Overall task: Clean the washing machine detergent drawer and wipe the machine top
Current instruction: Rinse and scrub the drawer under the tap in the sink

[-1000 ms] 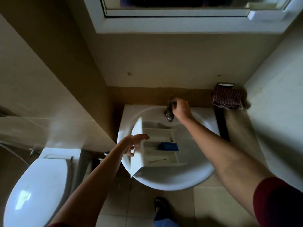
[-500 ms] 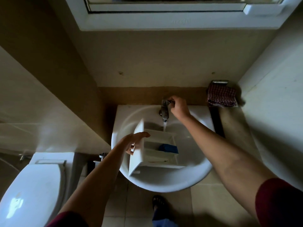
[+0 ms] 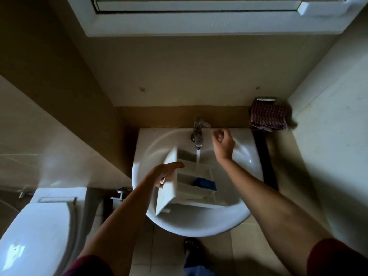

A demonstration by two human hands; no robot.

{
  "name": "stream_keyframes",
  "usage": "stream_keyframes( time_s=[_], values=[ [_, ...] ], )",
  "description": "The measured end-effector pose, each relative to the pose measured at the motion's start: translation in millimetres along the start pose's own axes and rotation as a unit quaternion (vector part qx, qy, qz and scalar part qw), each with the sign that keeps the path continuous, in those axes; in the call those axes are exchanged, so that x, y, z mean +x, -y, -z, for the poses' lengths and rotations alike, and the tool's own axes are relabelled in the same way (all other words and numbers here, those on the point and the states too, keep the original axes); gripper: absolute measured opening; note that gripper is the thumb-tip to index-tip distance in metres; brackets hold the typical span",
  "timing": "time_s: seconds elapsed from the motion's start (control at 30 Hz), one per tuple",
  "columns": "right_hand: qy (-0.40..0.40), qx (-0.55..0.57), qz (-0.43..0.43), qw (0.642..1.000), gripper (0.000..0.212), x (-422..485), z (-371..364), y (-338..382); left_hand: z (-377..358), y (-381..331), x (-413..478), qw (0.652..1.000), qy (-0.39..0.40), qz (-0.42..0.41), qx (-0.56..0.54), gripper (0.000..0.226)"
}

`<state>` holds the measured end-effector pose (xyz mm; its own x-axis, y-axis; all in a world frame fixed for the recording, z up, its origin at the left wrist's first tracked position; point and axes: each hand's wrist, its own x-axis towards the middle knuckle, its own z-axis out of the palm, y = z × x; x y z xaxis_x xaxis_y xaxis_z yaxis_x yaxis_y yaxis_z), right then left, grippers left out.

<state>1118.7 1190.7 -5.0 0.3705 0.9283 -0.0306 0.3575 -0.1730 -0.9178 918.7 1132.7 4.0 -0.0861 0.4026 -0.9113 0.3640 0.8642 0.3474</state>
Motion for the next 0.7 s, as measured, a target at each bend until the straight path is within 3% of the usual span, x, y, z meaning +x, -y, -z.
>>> stream_keyframes(
  time_s=[0.07,0.13,0.2,0.3,0.4,0.57,0.63,0.7],
  values=[
    [0.001,0.026,-0.108,0.994,0.009,-13,-3,-17,-1,1,3,1.000,-0.005,-0.008,0.000,0.095],
    [0.073,0.012,-0.229,0.971,0.011,-21,-10,-28,-2,2,5,1.000,-0.017,-0.017,-0.002,0.099],
    [0.139,0.045,-0.340,0.929,0.016,-28,-17,-29,-2,1,5,0.999,-0.024,-0.020,0.008,0.102],
    [0.160,0.259,-0.454,0.838,0.021,-34,-26,-18,-2,0,3,0.997,-0.046,-0.030,0.057,0.104],
    [0.164,0.363,-0.488,0.777,0.020,-32,-35,-11,1,3,5,0.989,-0.093,-0.044,0.111,0.103],
    [0.164,0.392,-0.506,0.751,0.027,-23,-41,-14,8,10,14,0.995,-0.075,-0.062,0.034,0.062],
    [0.166,0.393,-0.511,0.746,0.027,-22,-45,-15,10,12,14,0.995,-0.080,-0.065,0.008,0.051],
    [0.244,0.311,-0.489,0.777,0.018,-26,-46,-18,10,13,14,0.993,-0.089,-0.075,0.000,0.049]
  ],
)
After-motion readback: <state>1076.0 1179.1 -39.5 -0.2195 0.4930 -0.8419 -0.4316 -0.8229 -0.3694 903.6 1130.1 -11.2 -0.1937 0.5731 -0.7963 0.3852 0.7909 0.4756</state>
